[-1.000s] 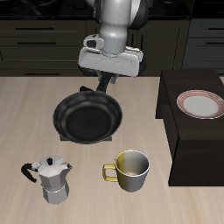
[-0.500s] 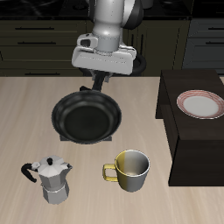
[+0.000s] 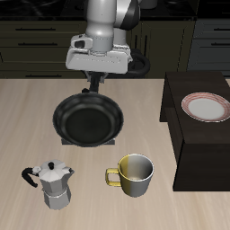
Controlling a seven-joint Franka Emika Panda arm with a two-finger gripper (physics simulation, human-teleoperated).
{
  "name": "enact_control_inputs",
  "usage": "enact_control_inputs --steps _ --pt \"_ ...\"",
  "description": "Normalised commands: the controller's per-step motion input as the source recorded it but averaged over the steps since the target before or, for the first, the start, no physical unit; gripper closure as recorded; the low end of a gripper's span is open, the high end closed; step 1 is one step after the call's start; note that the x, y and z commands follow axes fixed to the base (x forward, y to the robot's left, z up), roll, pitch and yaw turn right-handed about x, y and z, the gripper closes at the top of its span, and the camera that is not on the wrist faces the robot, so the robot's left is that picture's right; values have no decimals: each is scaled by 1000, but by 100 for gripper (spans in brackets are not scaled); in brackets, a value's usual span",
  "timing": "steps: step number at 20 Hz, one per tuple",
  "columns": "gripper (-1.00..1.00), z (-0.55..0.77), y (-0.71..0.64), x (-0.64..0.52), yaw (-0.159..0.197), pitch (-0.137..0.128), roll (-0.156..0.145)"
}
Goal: Place the frying pan on the top layer of the shelf
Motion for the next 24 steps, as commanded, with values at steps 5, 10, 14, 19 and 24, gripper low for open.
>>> enact_control_inputs --steps 5,10,14,19,24 --pt "100 95 -134 -44 106 -26 16" --pt "100 70 -145 0 73 -11 4" --pt "100 37 -46 7 90 -6 20" --pt "100 6 25 -25 63 -1 33" --pt "100 9 -48 27 64 -1 -1"
